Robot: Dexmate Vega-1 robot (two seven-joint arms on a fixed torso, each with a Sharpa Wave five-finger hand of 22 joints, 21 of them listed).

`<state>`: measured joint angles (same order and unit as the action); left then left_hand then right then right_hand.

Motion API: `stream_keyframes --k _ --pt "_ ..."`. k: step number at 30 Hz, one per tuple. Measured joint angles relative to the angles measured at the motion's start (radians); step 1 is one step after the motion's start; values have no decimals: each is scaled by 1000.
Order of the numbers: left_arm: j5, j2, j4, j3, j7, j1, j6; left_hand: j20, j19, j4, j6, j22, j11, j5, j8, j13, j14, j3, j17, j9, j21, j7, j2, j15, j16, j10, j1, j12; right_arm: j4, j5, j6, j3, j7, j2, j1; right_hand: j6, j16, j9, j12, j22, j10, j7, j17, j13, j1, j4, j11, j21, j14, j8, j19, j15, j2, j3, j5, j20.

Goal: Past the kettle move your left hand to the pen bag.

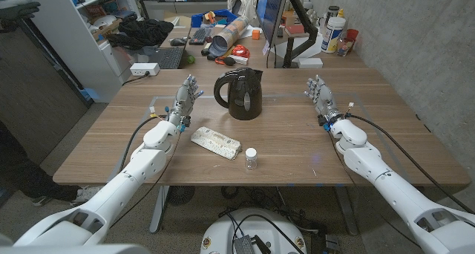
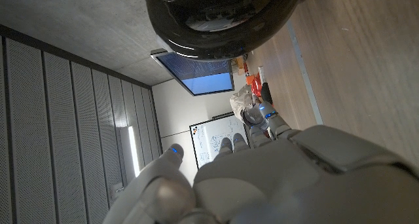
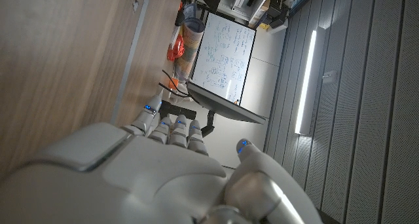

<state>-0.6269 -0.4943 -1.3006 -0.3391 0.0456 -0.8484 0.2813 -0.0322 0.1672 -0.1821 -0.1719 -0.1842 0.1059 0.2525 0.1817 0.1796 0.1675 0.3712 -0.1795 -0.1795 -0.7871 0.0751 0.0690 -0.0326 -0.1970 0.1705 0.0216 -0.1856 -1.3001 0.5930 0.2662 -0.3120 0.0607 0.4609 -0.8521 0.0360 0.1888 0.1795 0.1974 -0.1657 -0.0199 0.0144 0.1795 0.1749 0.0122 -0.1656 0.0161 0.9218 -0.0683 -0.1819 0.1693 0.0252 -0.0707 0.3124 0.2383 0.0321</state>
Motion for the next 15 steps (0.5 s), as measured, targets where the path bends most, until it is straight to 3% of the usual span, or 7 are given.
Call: stream_keyframes --k 15 --pt "86 55 -13 83 39 -22 -30 0 0 0 1 0 0 0 4 0 0 0 0 0 -1 11 0 0 0 0 0 0 0 -160 -68 175 105 -145 -24 0 0 0 0 0 0 0 0 0 0 0 0 6 0 0 0 0 0 0 0 0"
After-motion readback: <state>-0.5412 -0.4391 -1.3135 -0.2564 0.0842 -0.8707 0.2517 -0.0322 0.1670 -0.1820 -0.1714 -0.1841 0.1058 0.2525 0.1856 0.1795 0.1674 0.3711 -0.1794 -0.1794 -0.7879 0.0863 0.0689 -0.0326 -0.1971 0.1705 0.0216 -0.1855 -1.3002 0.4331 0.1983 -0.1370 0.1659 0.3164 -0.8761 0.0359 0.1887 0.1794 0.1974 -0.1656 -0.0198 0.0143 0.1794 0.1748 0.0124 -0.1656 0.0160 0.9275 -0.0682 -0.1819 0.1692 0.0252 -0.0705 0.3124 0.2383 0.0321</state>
